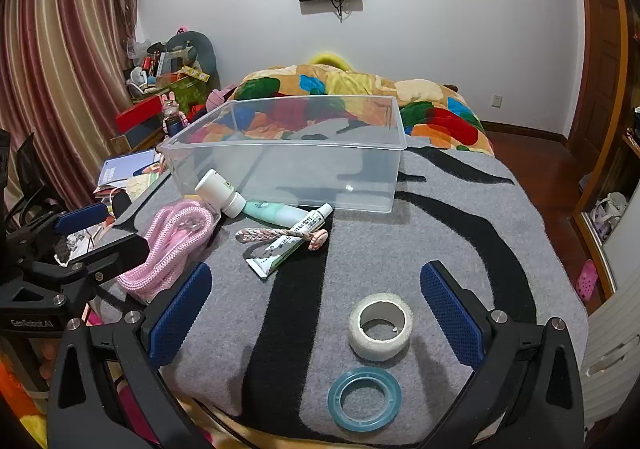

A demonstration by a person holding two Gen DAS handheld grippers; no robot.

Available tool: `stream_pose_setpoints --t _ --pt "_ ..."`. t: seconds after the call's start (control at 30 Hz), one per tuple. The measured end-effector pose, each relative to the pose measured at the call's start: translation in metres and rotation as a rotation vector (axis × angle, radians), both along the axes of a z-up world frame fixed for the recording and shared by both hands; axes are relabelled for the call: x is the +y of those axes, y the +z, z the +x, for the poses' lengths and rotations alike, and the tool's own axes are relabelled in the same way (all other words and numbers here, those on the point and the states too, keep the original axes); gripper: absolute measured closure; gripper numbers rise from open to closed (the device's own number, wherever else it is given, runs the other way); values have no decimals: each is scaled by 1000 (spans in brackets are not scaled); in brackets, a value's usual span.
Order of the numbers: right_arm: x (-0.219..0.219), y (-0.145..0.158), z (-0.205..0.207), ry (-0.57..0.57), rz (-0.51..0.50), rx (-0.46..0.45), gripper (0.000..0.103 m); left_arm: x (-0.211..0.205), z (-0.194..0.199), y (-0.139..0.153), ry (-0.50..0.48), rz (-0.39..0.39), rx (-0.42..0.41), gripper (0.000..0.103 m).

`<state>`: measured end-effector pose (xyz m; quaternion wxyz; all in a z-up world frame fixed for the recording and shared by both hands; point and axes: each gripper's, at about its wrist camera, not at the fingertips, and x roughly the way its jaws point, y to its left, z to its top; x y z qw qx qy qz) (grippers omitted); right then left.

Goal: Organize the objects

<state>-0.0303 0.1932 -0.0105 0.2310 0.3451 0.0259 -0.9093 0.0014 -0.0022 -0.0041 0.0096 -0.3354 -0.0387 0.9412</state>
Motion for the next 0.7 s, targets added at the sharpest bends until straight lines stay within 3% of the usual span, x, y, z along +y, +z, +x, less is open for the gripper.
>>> stream_pose_setpoints --t 0.7 --pt "-4 4 6 10 -9 -2 0 2 0 2 -10 5 -4 0"
